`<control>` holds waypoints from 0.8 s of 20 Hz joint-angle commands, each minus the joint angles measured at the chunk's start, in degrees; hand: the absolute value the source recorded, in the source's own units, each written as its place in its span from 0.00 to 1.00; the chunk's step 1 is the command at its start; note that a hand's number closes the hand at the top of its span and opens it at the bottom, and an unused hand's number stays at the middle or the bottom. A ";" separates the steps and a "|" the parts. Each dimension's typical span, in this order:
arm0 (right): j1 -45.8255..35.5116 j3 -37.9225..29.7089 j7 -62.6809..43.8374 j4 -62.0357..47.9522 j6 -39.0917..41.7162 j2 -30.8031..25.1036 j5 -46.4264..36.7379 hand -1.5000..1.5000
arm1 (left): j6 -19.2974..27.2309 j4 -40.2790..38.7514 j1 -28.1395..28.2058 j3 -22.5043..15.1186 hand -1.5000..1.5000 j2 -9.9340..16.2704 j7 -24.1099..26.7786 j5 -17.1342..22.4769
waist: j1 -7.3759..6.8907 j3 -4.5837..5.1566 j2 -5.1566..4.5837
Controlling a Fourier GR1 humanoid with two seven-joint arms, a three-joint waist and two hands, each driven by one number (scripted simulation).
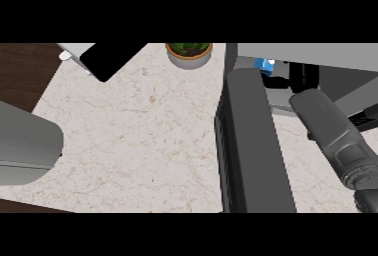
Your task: Pick up the milk, place it into the microwave and close the microwave
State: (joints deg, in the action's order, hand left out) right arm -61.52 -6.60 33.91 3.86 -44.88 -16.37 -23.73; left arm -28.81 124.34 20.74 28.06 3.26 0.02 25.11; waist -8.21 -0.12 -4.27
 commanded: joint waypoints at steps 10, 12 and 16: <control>-1.47 1.06 4.37 1.40 4.02 1.97 -1.21 0.00 | -1.03 -4.26 -3.48 -1.61 0.00 2.11 -0.06 -4.34 | 0.30 -0.25 0.06; -1.57 0.68 5.49 1.67 5.30 3.03 -0.79 0.00 | -2.21 -3.65 -3.73 -2.85 0.00 2.48 -0.24 -4.20 | 0.03 -0.30 0.09; -1.60 -0.95 6.96 1.57 10.61 2.77 0.94 0.00 | -3.68 -5.61 -4.42 -3.73 0.00 2.35 1.30 -4.63 | 0.29 -0.21 0.35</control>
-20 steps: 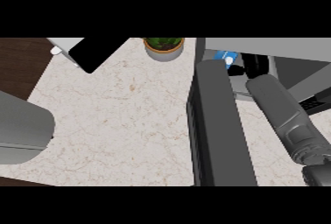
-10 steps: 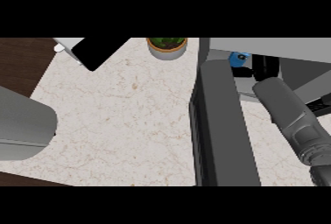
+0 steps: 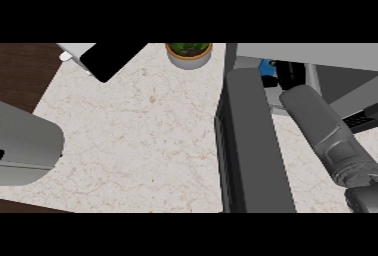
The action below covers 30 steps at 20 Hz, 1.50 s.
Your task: Pick up the milk, place it into the microwave and close the microwave
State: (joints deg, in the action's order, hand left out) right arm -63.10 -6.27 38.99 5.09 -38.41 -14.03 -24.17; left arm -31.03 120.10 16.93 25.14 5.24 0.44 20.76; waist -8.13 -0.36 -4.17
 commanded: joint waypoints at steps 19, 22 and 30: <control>8.35 -12.13 12.46 0.35 32.63 0.92 13.24 0.00 | -4.81 -1.45 -0.35 -13.26 1.00 -5.11 1.17 -7.07 | 4.98 0.19 2.71; 10.37 -12.50 13.80 -0.17 40.03 1.15 13.98 0.00 | -2.52 0.11 -3.26 -15.01 1.00 -4.67 -2.53 -5.55 | 5.29 0.14 2.73; 17.59 -12.04 17.00 2.56 45.73 4.98 15.06 0.00 | 2.54 -0.40 -6.62 -22.88 1.00 -5.22 -8.67 -6.88 | 7.74 0.30 3.94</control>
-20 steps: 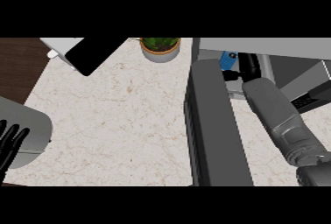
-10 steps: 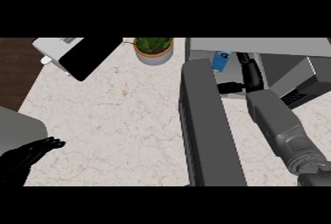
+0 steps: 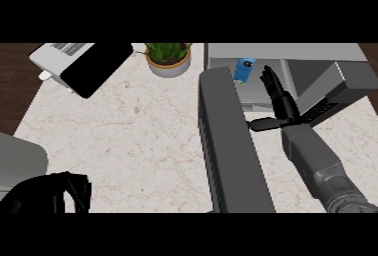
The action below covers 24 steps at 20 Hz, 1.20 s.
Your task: Pick up the milk, place it into the microwave and close the microwave
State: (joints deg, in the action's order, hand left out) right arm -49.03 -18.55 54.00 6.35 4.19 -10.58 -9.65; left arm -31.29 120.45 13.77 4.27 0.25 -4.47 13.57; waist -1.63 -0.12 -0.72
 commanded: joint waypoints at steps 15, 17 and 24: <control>26.04 4.25 6.07 17.26 9.45 -1.93 2.10 0.00 | 13.61 -12.82 -12.09 -20.47 1.00 -0.25 3.07 -15.24 | 3.16 0.19 1.01; 28.35 4.82 4.58 20.84 11.50 -2.35 2.96 0.00 | 15.54 -15.96 -16.50 -22.51 1.00 -0.25 1.18 -14.81 | 3.55 0.21 1.04; 36.47 5.13 3.75 31.32 15.70 -7.07 6.25 0.00 | 20.21 -32.36 -25.16 -30.22 1.00 -0.25 6.13 -19.83 | 4.14 0.22 0.85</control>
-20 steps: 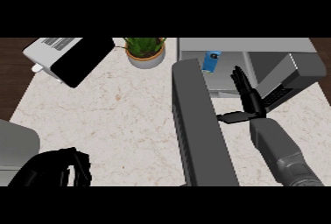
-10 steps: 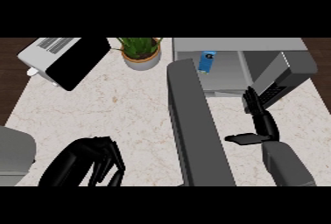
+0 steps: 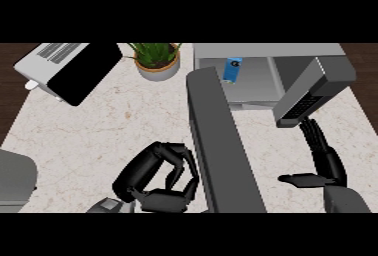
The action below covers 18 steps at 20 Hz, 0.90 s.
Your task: Pick up the milk, place it into the microwave and close the microwave
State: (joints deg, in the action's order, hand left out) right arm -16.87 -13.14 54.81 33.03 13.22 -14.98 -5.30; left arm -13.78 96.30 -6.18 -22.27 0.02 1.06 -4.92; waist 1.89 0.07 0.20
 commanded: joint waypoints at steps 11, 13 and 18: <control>11.93 4.91 -0.70 22.61 12.29 -5.16 6.12 0.00 | 21.56 -36.59 -15.98 -13.29 1.00 -0.01 18.92 -1.07 | 2.18 0.13 -0.64; 13.33 3.99 -3.11 26.97 15.61 -7.16 10.02 0.00 | 26.34 -36.50 -15.18 -16.99 1.00 -0.01 20.00 2.55 | 2.81 0.19 -0.46; 15.27 5.84 -7.11 34.82 17.37 -7.88 14.14 0.00 | 31.43 -42.78 -19.49 -20.84 1.00 0.00 24.90 10.28 | 4.23 0.24 -0.83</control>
State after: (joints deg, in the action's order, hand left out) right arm -2.70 -7.99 46.36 63.36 23.15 -21.80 5.85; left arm 13.00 59.00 -22.04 -40.09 0.25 23.03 1.07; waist 5.10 0.26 -0.31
